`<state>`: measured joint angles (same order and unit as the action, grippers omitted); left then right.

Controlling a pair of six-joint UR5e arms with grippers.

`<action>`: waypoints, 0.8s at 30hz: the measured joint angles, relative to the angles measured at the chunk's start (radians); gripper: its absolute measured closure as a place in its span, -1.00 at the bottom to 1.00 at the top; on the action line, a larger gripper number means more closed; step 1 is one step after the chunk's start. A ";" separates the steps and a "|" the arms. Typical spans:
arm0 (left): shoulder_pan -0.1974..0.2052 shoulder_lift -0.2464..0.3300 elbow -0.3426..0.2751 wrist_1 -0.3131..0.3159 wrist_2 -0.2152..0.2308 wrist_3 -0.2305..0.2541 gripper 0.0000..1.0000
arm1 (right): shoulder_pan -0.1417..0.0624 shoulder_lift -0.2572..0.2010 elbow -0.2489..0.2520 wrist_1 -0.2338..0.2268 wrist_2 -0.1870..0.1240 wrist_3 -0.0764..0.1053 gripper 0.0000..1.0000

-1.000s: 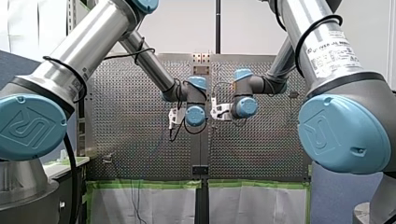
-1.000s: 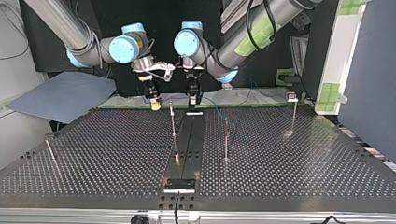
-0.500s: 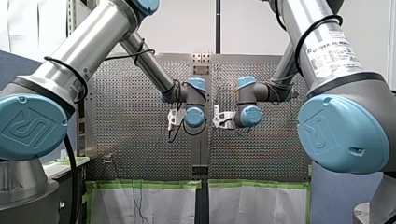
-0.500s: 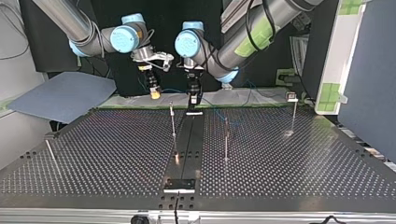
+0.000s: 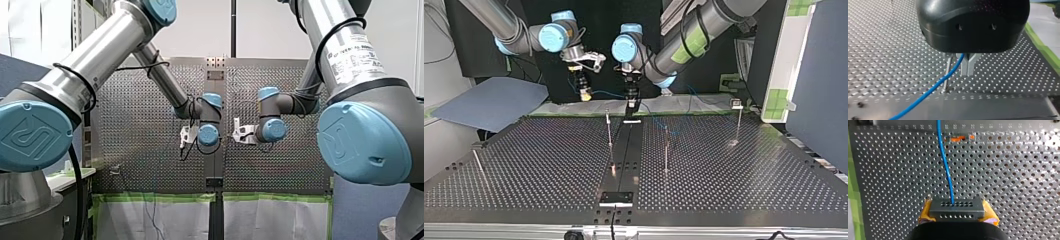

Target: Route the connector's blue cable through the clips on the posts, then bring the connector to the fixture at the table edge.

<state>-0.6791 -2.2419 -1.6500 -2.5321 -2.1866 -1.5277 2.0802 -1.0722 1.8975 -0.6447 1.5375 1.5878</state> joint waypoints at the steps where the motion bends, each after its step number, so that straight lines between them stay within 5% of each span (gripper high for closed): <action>1: -0.001 -0.005 0.000 0.003 0.001 0.000 1.00 | -0.004 0.000 -0.001 -0.005 -0.001 0.000 1.00; 14: 0.002 -0.016 0.027 0.013 0.004 -0.004 1.00 | -0.061 0.017 -0.002 -0.057 -0.031 0.003 1.00; 24: 0.013 -0.023 0.045 0.009 0.012 -0.003 1.00 | -0.111 0.058 -0.021 -0.078 -0.102 0.012 1.00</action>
<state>-0.6665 -2.2649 -1.6049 -2.5232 -2.1749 -1.5309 1.9692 -1.0144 1.8761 -0.7232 1.4357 1.5993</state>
